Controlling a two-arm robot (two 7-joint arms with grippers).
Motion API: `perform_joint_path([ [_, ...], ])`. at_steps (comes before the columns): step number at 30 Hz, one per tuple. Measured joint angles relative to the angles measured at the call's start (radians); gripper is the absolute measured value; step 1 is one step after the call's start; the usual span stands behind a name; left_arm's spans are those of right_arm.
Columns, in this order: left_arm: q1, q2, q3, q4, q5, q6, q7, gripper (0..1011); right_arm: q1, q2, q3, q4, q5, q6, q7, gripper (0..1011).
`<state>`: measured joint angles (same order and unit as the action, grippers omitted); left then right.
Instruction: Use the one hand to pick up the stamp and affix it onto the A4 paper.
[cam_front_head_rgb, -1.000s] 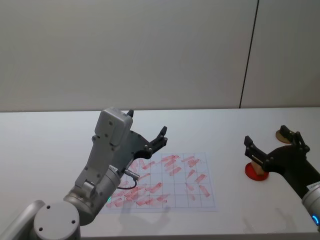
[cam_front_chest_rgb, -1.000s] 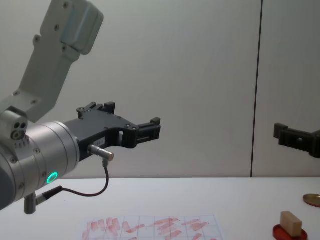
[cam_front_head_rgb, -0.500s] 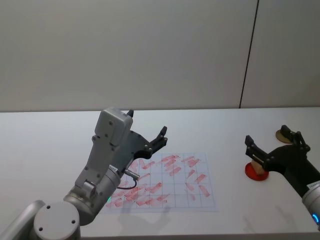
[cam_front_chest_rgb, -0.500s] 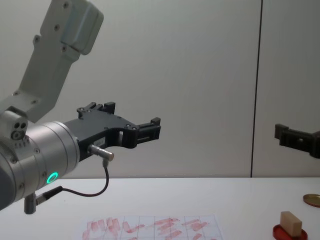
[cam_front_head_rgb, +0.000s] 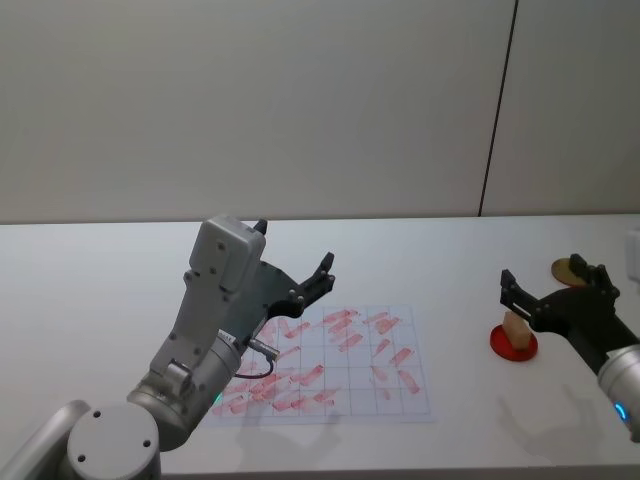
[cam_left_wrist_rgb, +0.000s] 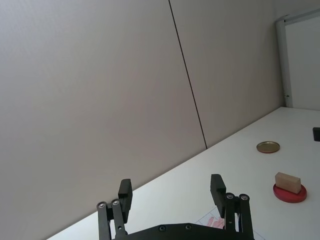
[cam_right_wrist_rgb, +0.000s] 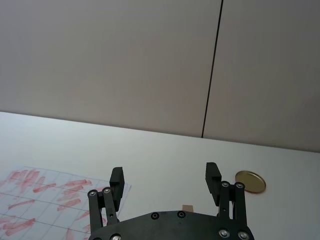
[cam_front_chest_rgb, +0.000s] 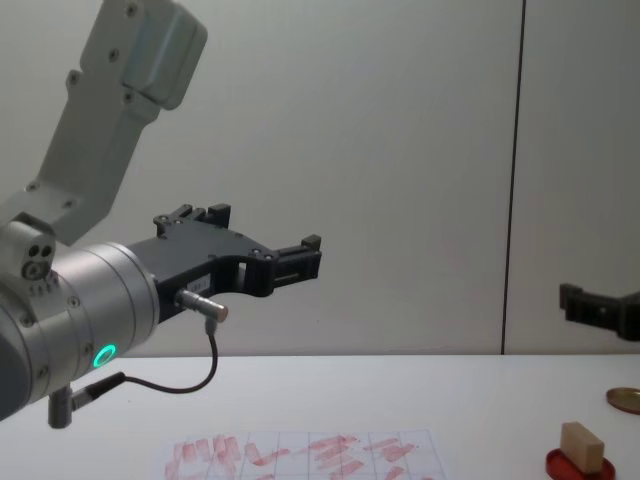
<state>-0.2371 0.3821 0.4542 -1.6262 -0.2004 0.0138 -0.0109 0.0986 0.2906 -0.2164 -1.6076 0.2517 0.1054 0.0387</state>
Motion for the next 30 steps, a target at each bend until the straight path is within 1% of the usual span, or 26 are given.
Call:
perform_joint_path([
  [9,0.000,0.000,0.000,0.000,0.000,0.000,0.000,993,0.095,-0.042,-0.001,0.133,-0.022,0.057,-0.020,1001],
  [14,0.000,0.000,0.000,0.000,0.000,0.000,0.000,993,0.139,-0.061,-0.002,0.197,-0.027,0.079,-0.027,1001],
  [17,0.000,0.000,0.000,0.000,0.000,0.000,0.000,993,0.170,-0.075,-0.002,0.247,-0.028,0.094,-0.031,1001],
  [30,0.000,0.000,0.000,0.000,0.000,0.000,0.000,993,0.251,-0.110,0.000,0.397,-0.022,0.135,-0.043,1001],
])
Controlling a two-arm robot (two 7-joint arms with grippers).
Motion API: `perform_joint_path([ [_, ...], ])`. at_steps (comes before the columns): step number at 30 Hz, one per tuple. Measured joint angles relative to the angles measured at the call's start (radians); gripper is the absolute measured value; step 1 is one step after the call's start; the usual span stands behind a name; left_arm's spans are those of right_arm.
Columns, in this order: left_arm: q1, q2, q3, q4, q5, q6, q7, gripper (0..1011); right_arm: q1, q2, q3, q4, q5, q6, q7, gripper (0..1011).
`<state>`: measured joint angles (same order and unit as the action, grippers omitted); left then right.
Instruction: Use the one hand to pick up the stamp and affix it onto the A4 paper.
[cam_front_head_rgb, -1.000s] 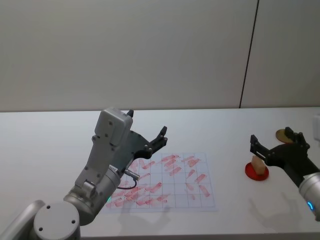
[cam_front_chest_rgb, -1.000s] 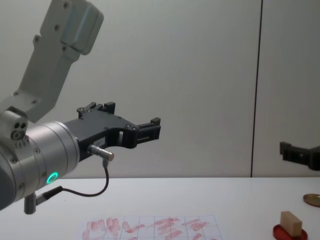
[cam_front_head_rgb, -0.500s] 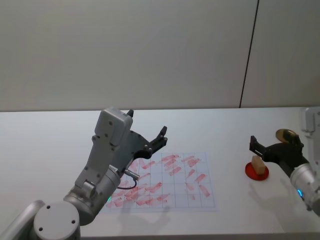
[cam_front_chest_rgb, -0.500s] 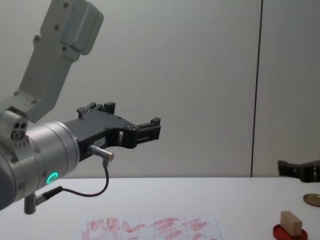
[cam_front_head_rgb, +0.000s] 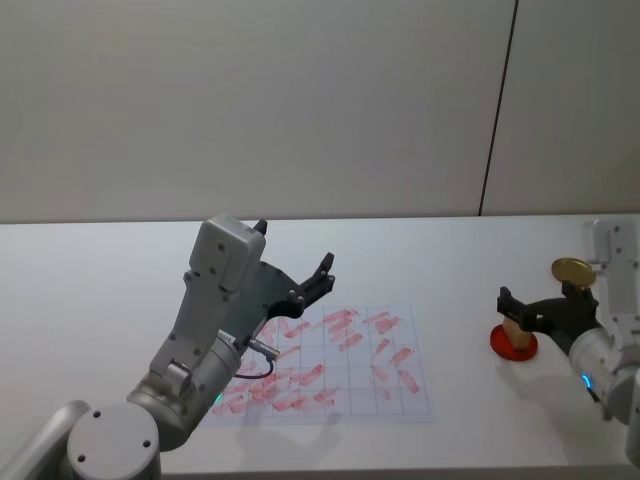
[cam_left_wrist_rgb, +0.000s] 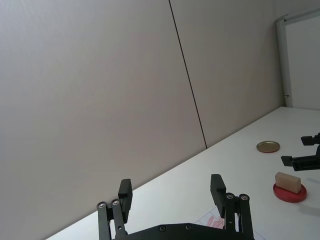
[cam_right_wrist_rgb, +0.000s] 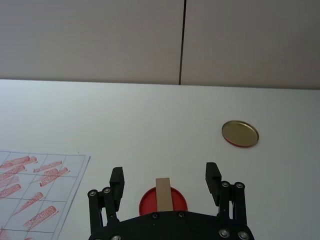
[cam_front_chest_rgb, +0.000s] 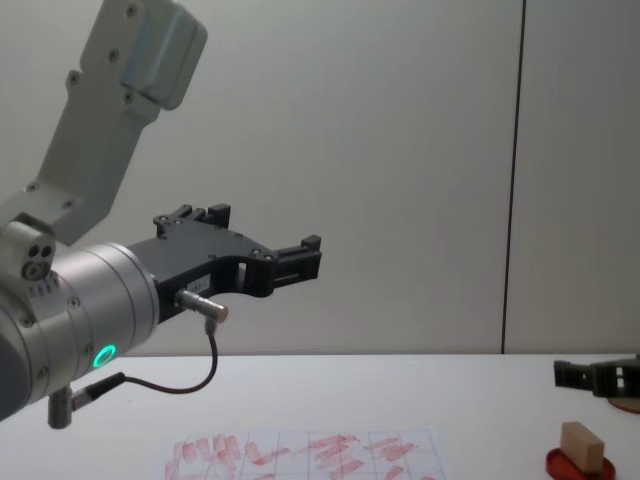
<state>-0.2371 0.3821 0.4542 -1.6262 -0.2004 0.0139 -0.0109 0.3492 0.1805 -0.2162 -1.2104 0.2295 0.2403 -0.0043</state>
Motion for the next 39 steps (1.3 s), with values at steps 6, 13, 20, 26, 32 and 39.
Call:
perform_joint_path([
  [6,0.000,0.000,0.000,0.000,0.000,0.000,0.000,993,0.028,-0.012,0.001,0.058,0.003,0.010,-0.002,1001],
  [13,0.000,0.000,0.000,0.000,0.000,0.000,0.000,993,0.061,-0.024,0.001,0.121,0.002,0.014,0.000,1001],
  [20,0.000,0.000,0.000,0.000,0.000,0.000,0.000,993,0.091,-0.035,0.000,0.176,-0.003,0.021,0.005,995],
  [26,0.000,0.000,0.000,0.000,0.000,0.000,0.000,993,0.114,-0.044,-0.001,0.217,-0.007,0.039,0.005,834],
  [32,0.000,0.000,0.000,0.000,0.000,0.000,0.000,993,0.135,-0.052,-0.003,0.254,-0.010,0.057,0.006,648],
  [39,0.000,0.000,0.000,0.000,0.000,0.000,0.000,993,0.151,-0.060,-0.005,0.284,-0.013,0.070,0.007,428],
])
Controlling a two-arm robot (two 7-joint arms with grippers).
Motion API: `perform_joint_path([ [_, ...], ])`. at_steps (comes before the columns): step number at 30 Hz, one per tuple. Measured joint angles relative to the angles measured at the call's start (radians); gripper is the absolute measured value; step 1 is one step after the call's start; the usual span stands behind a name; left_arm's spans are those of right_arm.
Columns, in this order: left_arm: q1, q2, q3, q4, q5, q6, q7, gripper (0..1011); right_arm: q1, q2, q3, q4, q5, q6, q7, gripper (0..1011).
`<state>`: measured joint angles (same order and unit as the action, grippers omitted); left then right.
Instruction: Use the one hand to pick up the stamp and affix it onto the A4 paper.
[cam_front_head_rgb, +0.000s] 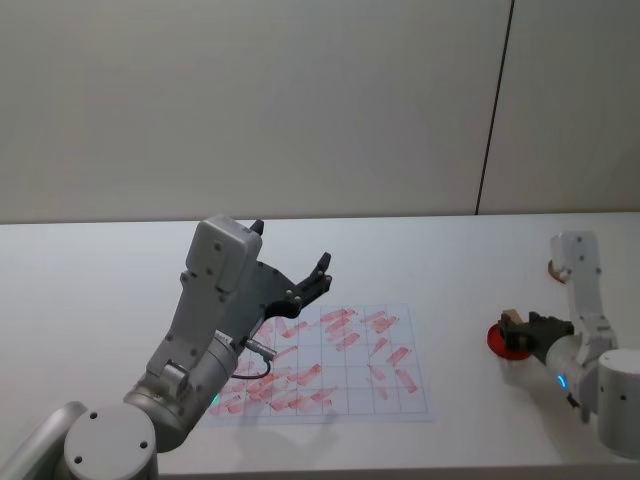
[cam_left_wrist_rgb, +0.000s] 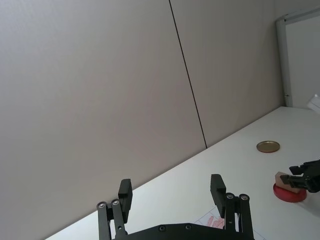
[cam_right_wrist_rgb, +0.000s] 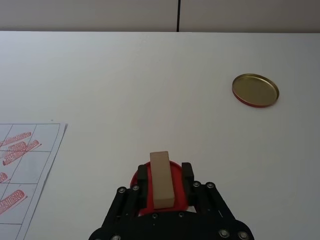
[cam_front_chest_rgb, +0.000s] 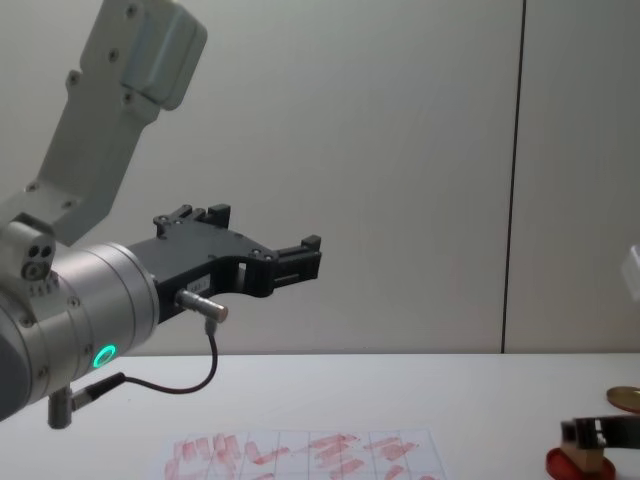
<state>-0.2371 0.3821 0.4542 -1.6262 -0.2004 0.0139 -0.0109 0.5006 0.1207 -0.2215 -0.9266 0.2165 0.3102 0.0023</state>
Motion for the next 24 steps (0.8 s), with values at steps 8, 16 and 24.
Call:
perform_joint_path([
  [8,0.000,0.000,0.000,0.000,0.000,0.000,0.000,993,0.016,-0.008,-0.003,0.025,-0.005,0.008,-0.001,213],
  [16,0.000,0.000,0.000,0.000,0.000,0.000,0.000,993,0.026,-0.014,-0.005,0.040,-0.014,0.019,-0.013,210],
  [24,0.000,0.000,0.000,0.000,0.000,0.000,0.000,993,0.039,-0.020,-0.005,0.059,-0.025,0.037,-0.036,211],
])
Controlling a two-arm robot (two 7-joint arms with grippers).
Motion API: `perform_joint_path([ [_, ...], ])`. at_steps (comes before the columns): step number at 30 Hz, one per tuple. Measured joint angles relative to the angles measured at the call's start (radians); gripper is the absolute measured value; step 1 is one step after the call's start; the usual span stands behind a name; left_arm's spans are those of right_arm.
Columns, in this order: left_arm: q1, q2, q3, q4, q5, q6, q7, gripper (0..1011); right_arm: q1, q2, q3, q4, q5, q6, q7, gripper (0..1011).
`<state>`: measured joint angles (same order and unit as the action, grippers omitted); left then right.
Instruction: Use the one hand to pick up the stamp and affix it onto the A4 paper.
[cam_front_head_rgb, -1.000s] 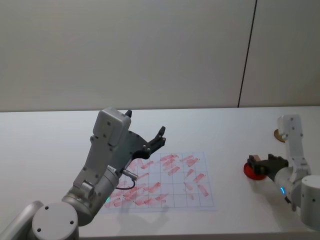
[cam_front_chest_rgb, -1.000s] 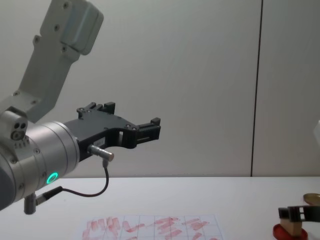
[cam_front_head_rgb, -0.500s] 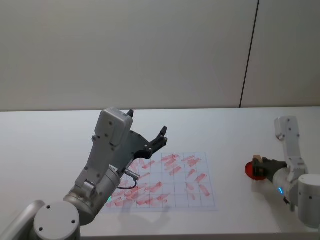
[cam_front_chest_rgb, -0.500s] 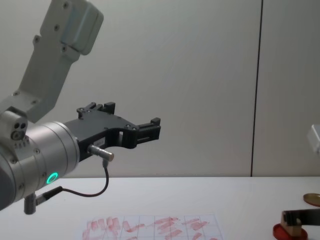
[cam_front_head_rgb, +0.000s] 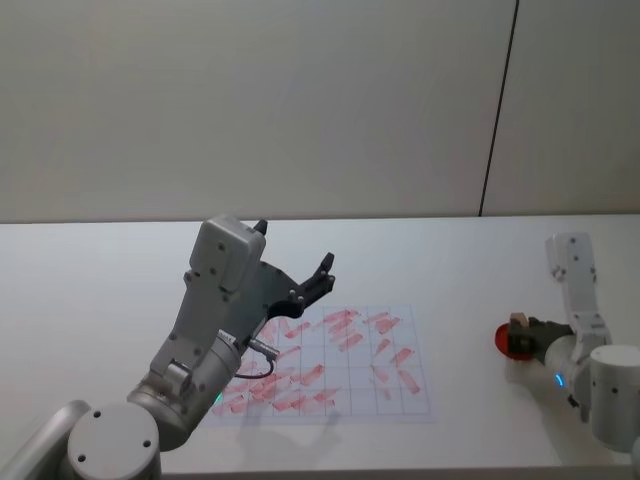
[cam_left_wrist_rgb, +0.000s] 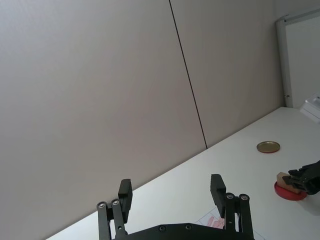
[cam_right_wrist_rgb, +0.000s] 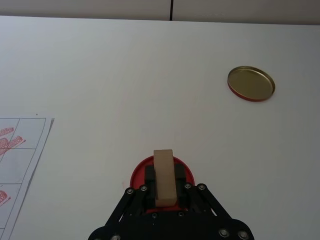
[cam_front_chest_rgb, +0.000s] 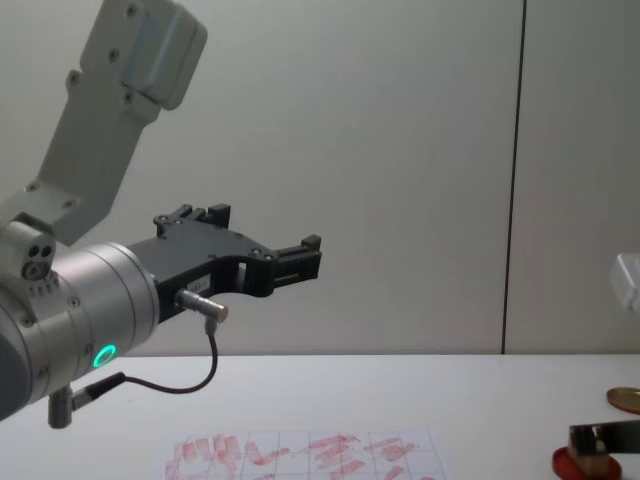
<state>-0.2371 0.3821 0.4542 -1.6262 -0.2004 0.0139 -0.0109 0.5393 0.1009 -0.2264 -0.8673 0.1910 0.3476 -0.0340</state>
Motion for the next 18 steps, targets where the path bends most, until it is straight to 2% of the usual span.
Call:
perform_joint_path([
  [12,0.000,0.000,0.000,0.000,0.000,0.000,0.000,993,0.003,-0.002,0.002,-0.002,-0.014,0.000,-0.016,211],
  [18,0.000,0.000,0.000,0.000,0.000,0.000,0.000,993,-0.010,0.001,0.002,-0.055,-0.027,-0.022,-0.018,210],
])
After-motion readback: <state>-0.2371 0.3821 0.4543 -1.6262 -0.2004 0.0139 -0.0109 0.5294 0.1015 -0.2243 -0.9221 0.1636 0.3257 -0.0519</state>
